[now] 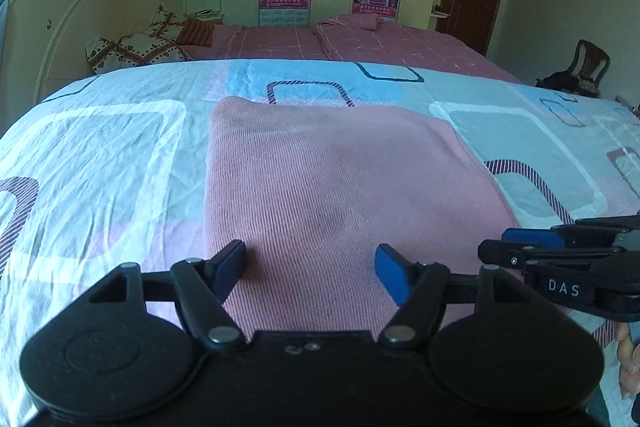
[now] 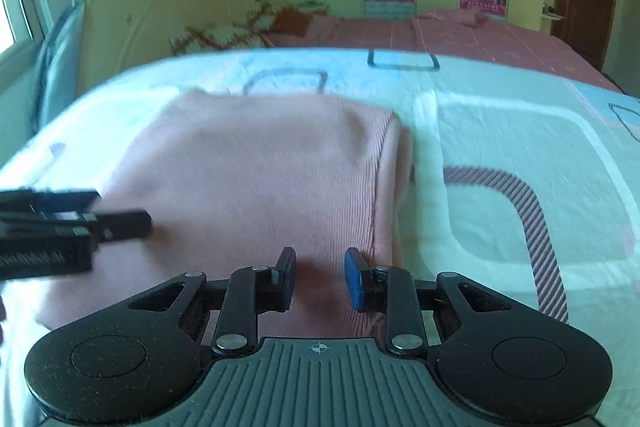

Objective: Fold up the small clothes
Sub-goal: 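Smooth the folded sweatshirt with both grippers into a neat square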

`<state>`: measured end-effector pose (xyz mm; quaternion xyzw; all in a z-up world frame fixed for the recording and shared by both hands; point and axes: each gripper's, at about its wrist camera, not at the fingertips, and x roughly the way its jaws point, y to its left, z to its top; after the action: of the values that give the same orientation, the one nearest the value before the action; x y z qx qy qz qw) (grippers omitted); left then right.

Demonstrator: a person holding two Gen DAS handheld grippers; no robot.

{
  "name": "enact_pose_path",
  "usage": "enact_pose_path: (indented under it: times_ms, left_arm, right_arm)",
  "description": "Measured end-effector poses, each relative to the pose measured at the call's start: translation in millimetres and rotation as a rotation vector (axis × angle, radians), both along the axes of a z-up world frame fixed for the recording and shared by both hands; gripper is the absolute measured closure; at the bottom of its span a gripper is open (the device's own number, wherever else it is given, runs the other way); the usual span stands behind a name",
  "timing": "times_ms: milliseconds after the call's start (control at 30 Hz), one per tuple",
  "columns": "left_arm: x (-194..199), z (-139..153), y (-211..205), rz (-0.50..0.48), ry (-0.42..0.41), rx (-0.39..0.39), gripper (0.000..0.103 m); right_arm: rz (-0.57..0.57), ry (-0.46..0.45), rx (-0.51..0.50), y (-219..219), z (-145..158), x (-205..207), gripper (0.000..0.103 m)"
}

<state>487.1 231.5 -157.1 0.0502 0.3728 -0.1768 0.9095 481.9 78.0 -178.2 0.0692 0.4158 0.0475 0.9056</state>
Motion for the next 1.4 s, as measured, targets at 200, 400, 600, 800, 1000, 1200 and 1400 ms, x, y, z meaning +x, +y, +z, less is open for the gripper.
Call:
enact_pose_path:
  times_ms: [200, 400, 600, 800, 1000, 1200, 1400]
  left_arm:
    - [-16, 10, 7, 0.006, -0.009, 0.014, 0.033]
    - [-37, -6, 9, -0.005, 0.024, 0.036, 0.03]
    - [-41, -16, 5, 0.001, 0.007, 0.061, 0.023]
    - [-36, -15, 10, 0.058, 0.078, 0.015, 0.001]
    - [-32, -22, 17, 0.163, 0.192, -0.022, 0.0]
    - [-41, -11, 2, 0.215, 0.176, 0.087, 0.001]
    - [-73, 6, 10, 0.327, 0.136, 0.083, 0.001]
  right_arm:
    - [-0.009, -0.034, -0.006, 7, 15, -15, 0.075]
    - [-0.013, -0.02, -0.095, 12, 7, -41, 0.076]
    - [-0.041, 0.004, -0.099, 11, -13, -40, 0.076]
    - [-0.028, -0.01, -0.118, 11, -17, -43, 0.076]
    - [-0.019, -0.019, -0.129, 11, -19, -44, 0.076]
    - [0.0, -0.028, -0.14, 13, -17, -48, 0.075]
    - [-0.047, -0.086, -0.043, -4, 18, -75, 0.075]
